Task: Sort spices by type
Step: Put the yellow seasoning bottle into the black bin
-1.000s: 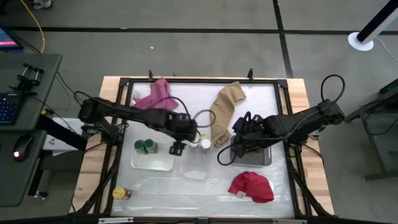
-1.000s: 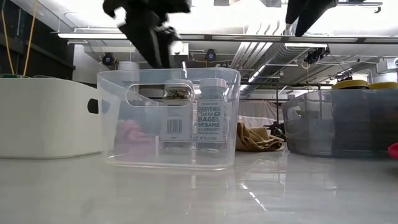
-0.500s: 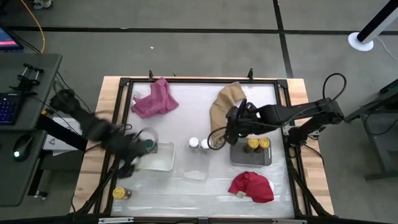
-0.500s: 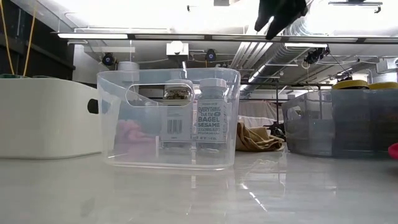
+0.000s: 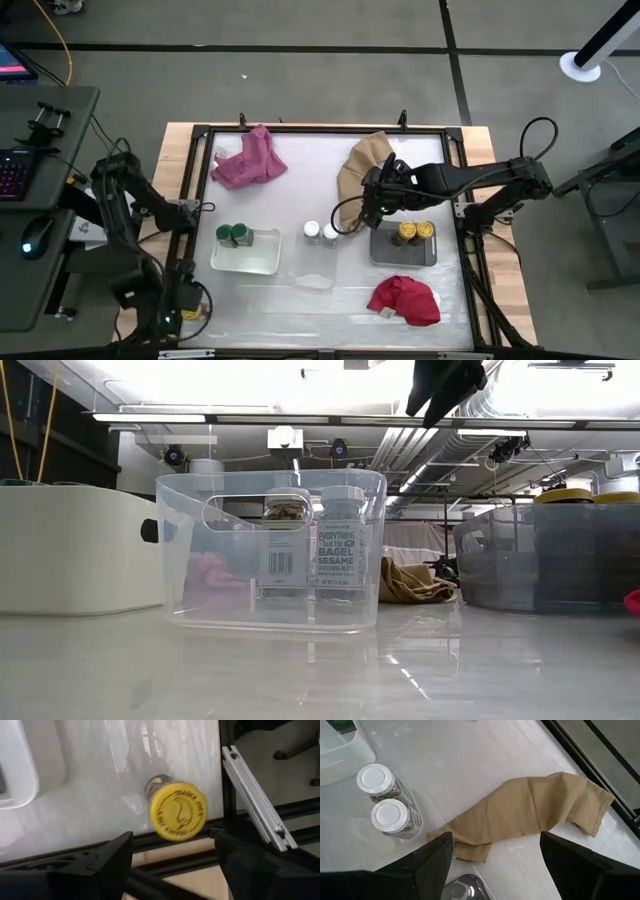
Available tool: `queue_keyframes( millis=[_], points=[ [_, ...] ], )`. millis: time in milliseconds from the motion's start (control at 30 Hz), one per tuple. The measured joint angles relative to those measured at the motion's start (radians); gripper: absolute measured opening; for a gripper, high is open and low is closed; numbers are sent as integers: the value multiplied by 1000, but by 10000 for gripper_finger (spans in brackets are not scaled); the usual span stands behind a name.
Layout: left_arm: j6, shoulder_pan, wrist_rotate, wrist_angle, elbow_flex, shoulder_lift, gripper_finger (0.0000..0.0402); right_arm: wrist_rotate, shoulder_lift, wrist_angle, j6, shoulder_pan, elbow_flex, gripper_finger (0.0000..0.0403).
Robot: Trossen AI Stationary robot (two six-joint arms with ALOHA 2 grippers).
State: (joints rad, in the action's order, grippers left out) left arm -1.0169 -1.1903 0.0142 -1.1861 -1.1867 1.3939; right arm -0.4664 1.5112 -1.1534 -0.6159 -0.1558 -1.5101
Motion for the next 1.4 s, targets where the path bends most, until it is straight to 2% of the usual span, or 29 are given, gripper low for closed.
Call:
queue_keyframes(
  millis=[267, 467, 733, 1400],
  points=[
    [20, -11, -4, 103, 31, 66, 266, 3, 0, 0, -4, 0, 0, 296],
    [-34, -8, -4, 83, 63, 65, 266, 4, 0, 2, -8, 0, 0, 296],
    [-2, -8, -44, 91, 62, 68, 266, 6, 0, 6, -12, 0, 0, 296],
    [-21, 7, -48, 168, 62, 184, 266, 6, 0, 7, -12, 0, 0, 296]
  ],
)
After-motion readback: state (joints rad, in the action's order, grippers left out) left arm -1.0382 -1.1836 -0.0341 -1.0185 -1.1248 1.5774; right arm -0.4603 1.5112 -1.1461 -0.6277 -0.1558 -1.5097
